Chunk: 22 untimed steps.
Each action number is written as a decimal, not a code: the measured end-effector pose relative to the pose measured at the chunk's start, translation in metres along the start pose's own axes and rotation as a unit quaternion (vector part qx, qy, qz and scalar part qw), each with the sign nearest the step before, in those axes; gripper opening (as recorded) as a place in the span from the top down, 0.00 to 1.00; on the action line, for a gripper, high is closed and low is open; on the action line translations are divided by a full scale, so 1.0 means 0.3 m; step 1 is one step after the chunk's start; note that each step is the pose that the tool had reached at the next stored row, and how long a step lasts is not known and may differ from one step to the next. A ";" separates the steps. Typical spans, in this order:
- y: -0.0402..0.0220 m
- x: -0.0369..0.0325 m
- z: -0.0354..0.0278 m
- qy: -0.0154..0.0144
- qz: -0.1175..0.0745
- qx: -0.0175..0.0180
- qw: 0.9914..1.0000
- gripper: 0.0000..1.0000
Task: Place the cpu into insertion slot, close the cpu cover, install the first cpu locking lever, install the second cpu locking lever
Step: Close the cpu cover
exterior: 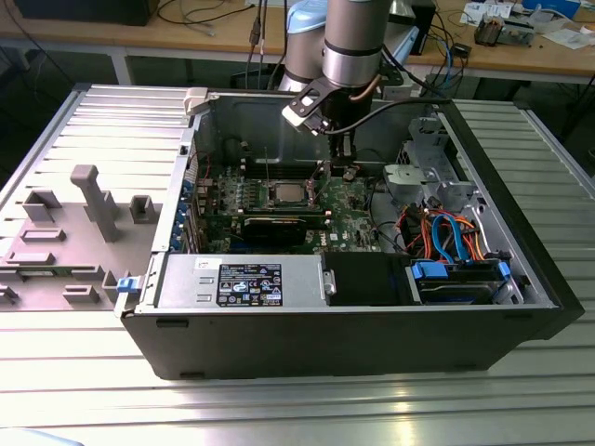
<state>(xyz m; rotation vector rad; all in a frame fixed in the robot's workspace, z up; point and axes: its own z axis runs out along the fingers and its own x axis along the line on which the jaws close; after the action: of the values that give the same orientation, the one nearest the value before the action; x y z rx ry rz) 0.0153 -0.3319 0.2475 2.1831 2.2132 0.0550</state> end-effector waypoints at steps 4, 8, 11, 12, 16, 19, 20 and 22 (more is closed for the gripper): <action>-0.002 0.000 0.000 0.000 0.000 0.000 1.000 0.89; -0.004 0.000 0.000 0.000 0.000 0.000 1.000 0.89; -0.006 0.000 0.000 0.000 0.000 0.000 1.000 0.89; -0.007 0.000 0.000 0.000 0.000 0.000 1.000 0.89; -0.010 0.000 0.000 0.000 0.000 0.000 1.000 0.89; -0.013 0.000 0.000 0.000 0.000 0.000 1.000 0.89; -0.015 0.000 0.000 0.000 0.000 0.000 1.000 0.89; -0.018 0.000 0.000 0.000 0.000 0.000 1.000 0.89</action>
<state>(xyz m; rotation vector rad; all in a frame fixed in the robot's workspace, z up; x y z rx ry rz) 0.0099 -0.3319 0.2472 2.1832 2.2131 0.0549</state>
